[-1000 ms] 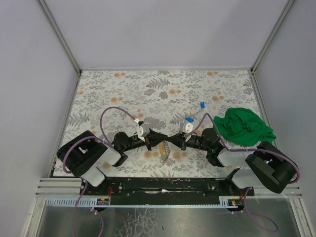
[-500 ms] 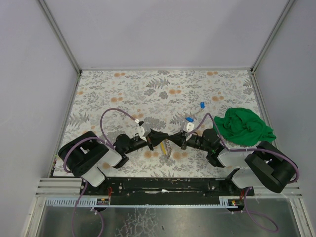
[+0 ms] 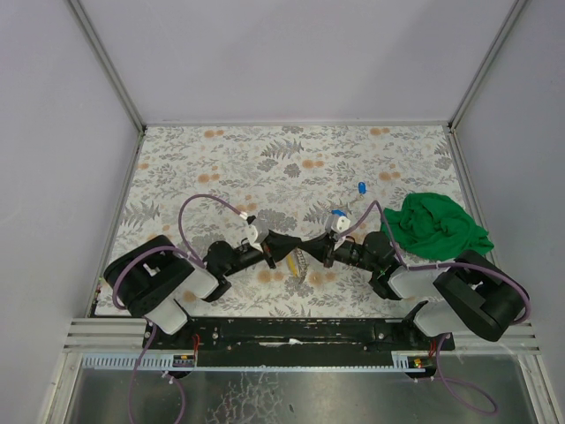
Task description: Put the keys on the keyring
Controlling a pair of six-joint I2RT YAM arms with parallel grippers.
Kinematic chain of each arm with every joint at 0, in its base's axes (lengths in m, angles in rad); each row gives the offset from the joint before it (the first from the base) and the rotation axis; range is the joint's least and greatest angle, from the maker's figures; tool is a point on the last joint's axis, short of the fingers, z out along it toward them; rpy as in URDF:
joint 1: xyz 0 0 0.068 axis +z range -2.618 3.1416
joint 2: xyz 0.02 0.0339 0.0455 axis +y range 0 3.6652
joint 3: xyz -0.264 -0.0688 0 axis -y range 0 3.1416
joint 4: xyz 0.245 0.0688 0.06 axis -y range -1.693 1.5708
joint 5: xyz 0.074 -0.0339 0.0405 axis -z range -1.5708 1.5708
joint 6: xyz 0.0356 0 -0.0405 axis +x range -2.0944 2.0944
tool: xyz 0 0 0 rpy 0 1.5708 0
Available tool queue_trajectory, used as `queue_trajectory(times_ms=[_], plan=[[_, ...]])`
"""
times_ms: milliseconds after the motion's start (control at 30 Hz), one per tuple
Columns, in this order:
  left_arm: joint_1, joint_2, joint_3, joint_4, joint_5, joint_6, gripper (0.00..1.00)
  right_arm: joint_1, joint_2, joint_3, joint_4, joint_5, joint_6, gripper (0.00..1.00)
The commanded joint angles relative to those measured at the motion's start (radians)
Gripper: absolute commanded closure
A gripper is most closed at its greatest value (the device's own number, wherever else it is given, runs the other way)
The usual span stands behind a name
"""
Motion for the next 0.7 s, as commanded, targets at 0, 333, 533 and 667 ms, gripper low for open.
queue_trajectory(times_ms=[0, 333, 533, 667], plan=[[-0.048, 0.011, 0.01, 0.044, 0.047, -0.036, 1.0, 0.04, -0.019, 0.096, 0.43, -0.184, 0.059, 1.0], [-0.032, -0.015, 0.019, 0.043, -0.035, -0.107, 1.0, 0.04, -0.085, 0.08, 0.284, -0.209, -0.017, 1.0], [0.005, -0.073, -0.012, 0.041, -0.034, -0.09, 1.0, 0.04, -0.238, 0.073, -0.12, -0.1, -0.162, 1.0], [0.049, -0.077, -0.031, 0.041, -0.017, -0.081, 1.0, 0.04, -0.355, 0.075, -0.372, -0.047, -0.201, 1.0]])
